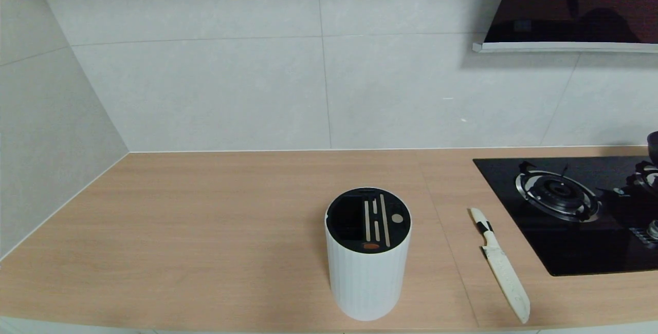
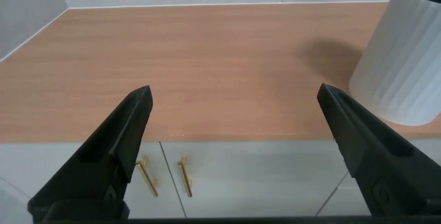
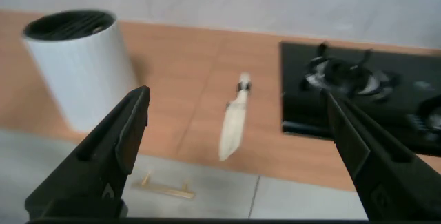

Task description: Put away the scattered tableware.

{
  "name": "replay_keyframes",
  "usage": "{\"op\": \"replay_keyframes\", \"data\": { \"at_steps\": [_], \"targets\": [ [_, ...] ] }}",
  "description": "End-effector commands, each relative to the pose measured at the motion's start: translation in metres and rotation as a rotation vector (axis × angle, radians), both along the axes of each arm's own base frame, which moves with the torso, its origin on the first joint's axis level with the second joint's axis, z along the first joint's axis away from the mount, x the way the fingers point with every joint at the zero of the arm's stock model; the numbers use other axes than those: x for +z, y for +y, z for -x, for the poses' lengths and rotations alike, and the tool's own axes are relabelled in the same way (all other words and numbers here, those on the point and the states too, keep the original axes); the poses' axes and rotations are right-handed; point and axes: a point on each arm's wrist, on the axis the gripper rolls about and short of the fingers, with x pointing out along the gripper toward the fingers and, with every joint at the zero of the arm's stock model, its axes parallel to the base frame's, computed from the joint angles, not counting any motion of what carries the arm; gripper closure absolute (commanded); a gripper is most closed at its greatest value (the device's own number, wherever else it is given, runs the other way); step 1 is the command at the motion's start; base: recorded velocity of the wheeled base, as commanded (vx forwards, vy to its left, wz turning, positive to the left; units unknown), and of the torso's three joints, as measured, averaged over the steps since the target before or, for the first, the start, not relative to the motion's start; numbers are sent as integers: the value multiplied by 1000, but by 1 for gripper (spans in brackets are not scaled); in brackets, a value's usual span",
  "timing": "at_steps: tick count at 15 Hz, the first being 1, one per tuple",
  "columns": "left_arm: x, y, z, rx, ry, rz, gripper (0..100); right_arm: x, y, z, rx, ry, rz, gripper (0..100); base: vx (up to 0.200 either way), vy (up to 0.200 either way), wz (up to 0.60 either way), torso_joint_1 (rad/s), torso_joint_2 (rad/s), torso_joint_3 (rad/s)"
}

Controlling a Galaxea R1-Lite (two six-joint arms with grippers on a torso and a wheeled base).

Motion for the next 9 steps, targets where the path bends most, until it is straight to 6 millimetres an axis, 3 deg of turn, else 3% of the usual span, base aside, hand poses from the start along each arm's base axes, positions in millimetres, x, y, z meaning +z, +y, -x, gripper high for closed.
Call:
{"op": "replay_keyframes", "data": {
  "at_steps": [1, 5, 9],
  "targets": [
    [0, 0, 0, -1, 0, 0, 0, 26, 3, -48, 58, 256, 20, 0, 0, 0, 0, 0, 0, 0],
    [0, 0, 0, -1, 0, 0, 0, 40, 12, -104, 106, 454, 43, 0, 0, 0, 0, 0, 0, 0],
    [0, 0, 0, -1, 0, 0, 0, 38, 24, -157, 136, 550, 60, 0, 0, 0, 0, 0, 0, 0]
  ]
}}
